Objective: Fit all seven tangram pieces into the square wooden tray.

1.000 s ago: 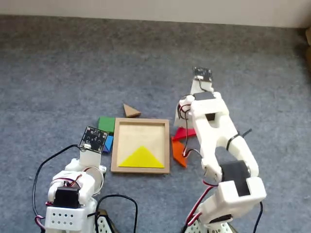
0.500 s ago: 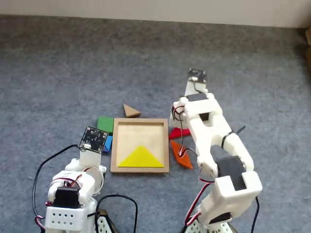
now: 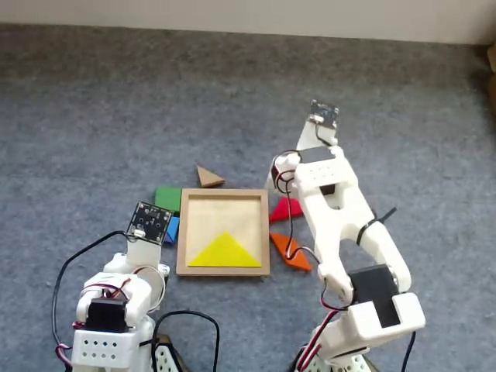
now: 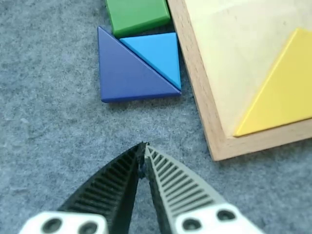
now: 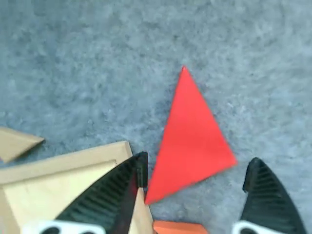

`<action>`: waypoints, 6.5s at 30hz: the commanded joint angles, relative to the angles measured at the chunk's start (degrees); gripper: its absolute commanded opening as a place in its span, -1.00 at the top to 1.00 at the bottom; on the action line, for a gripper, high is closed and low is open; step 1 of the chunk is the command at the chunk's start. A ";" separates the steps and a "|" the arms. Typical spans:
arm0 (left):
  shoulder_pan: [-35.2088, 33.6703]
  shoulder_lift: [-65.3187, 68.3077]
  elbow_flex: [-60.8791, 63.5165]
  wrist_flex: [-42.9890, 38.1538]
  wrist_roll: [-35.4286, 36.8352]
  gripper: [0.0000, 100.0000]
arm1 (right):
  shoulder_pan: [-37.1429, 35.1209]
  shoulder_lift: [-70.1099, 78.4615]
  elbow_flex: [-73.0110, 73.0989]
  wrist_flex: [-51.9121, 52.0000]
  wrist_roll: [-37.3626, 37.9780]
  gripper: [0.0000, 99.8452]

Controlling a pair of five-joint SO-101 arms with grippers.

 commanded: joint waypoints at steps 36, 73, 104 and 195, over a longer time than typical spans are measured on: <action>0.40 -2.15 1.10 0.18 -0.26 0.99 | -1.54 6.55 -1.98 -4.62 1.76 0.70; 0.40 -2.15 1.10 0.18 -0.26 0.99 | -4.18 -22.37 9.89 -4.26 14.07 0.72; 0.40 -2.15 1.10 0.18 -0.26 0.99 | -2.86 25.01 -33.01 1.01 37.10 0.72; 0.48 -2.15 1.10 0.18 -0.26 0.99 | 5.49 11.82 4.79 5.14 83.78 0.45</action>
